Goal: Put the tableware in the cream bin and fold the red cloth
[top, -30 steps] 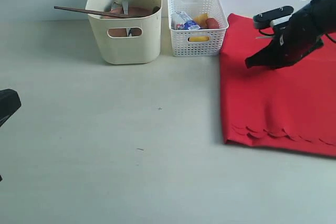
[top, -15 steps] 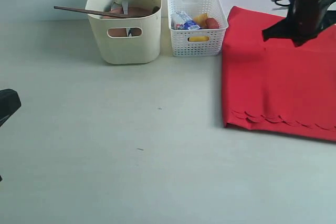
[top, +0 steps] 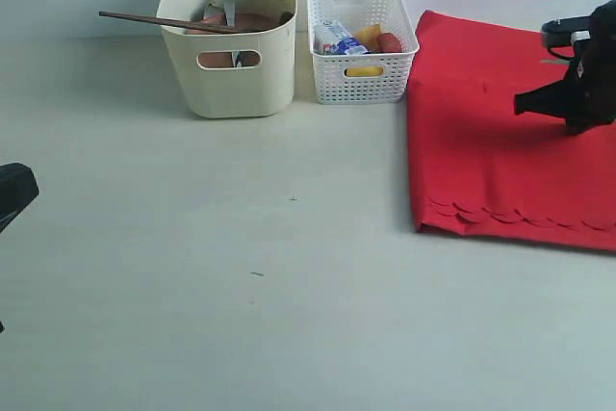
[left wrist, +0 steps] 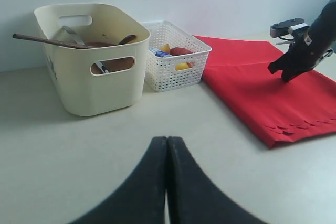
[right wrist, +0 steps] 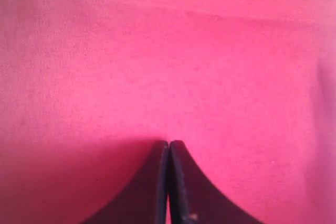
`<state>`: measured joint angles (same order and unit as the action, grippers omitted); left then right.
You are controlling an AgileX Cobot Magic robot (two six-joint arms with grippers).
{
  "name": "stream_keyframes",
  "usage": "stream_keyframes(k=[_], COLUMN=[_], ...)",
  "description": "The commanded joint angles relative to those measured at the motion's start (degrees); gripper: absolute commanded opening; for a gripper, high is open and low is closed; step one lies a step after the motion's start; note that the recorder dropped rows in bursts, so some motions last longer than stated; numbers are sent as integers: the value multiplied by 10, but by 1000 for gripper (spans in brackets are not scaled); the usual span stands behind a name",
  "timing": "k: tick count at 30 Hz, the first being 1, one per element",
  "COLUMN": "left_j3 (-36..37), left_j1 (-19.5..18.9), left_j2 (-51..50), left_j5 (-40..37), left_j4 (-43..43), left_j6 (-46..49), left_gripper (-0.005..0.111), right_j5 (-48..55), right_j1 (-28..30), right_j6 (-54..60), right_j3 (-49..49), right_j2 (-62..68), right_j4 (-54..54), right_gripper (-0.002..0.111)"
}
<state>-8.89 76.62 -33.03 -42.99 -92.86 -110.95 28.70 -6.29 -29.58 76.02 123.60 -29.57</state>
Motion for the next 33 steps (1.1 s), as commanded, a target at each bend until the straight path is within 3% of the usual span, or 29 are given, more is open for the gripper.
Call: stream_keyframes(k=[1,12,21,27,33], left_j3=[3,3,3,3,3], left_j1=[0,0,0,0,0], left_j2=[3,3,3,3,3], left_j5=[-2,-2,-2,-2,-2], left_j4=[-5,-5,-5,-5,-5], left_j6=[-3,-3,-3,-3,-3], left_gripper=[0,0,0,0,0], right_j5=[-29,8,127,82,-94], right_j1=[2,2,2,2,2], right_j6=[-4,26,58,71,0], right_j3=[44,185,185,65,-126], right_j2=[45,104,-19,-171,-348], right_j4=[-4,4,29,55,55], right_gripper=[0,0,0,0,0])
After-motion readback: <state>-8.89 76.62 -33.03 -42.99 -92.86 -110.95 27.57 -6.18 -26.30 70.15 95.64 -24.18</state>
